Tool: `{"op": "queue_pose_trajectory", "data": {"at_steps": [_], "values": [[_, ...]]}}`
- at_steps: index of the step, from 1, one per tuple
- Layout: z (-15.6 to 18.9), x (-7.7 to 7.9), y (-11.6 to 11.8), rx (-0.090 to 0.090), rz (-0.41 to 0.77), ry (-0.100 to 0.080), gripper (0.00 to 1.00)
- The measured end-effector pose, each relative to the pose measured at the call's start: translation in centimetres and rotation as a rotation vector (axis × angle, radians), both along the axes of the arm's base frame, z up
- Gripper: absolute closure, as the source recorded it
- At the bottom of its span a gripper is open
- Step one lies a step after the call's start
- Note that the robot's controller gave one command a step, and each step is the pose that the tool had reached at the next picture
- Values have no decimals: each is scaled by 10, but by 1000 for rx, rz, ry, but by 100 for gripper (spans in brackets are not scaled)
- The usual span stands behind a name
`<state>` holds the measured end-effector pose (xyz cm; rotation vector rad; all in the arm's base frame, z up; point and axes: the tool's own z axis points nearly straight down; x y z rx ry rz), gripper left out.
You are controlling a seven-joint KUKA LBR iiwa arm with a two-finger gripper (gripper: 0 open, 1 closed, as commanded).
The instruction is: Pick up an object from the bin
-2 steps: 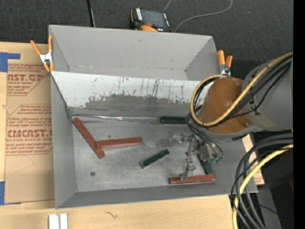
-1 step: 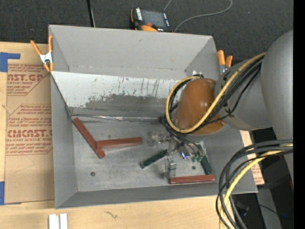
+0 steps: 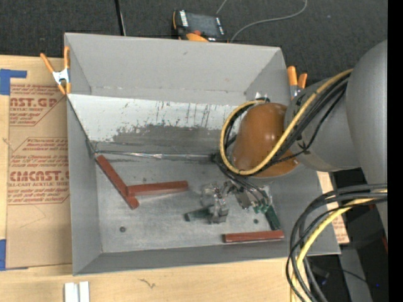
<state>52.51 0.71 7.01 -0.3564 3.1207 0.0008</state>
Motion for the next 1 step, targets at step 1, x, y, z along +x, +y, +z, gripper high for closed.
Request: {"op": "queue_pose_trajectory", "data": {"at_steps": [1], "values": [[144, -6, 0, 0, 46, -9, 100]]}}
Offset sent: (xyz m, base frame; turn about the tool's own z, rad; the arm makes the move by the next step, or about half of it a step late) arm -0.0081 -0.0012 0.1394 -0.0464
